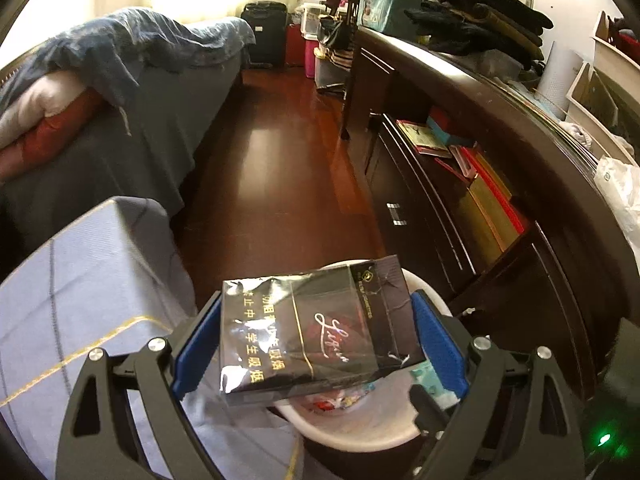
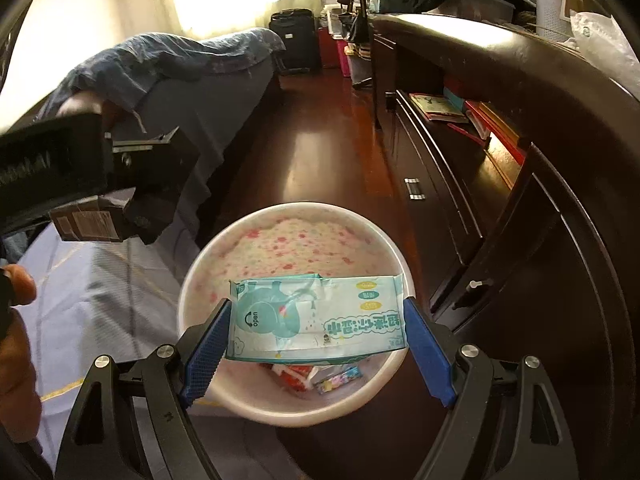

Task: Collect trash
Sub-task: 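Open both tools to drop the box and tissue pack into the wastebasket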

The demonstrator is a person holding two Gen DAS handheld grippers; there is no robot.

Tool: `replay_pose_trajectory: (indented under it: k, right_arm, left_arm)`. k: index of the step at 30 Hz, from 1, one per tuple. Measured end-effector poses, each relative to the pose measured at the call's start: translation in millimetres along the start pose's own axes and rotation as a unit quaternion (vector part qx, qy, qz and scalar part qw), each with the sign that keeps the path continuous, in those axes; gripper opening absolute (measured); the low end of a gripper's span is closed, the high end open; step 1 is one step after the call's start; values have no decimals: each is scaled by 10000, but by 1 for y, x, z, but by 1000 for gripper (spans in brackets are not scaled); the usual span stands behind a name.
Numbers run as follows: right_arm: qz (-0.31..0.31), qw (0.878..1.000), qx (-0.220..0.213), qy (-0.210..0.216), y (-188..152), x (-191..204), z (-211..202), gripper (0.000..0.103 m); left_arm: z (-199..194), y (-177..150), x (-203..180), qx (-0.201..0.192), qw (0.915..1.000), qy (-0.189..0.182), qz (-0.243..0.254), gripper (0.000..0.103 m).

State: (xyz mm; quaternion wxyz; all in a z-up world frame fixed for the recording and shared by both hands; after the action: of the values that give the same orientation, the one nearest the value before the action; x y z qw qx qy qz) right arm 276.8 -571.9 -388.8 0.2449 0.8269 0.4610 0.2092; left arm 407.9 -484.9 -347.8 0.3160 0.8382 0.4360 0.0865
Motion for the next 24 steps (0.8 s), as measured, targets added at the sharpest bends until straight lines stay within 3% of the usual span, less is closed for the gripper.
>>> replay_pose_trajectory:
  k: [11, 15, 24]
  right_arm:
    - [-13, 9996, 9, -296, -1, -4, 24, 94]
    - [-33, 9993, 54, -372, -3, -5, 30, 95]
    - [-127, 9991, 65, -395, -3, -1, 29, 96]
  left_arm:
    - [36, -4, 7, 357, 9986, -258, -278, 93]
    - [38, -3, 7, 356, 9981, -363, -345, 99]
    - [31, 2, 10, 282, 9982, -362, -398, 99]
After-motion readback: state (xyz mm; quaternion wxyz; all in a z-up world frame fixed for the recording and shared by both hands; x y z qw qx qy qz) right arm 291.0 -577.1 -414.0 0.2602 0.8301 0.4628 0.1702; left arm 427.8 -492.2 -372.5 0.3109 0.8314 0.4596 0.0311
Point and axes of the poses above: each gripper's, at about its wrist camera, not at the fingertips, and z roughly the way its jaws point, x to its left, y to its top, the point moved 7 cm from there along z, roughly the way its jaws point, and after that the axes turned 1 degree about x, right-handed, at the moved point
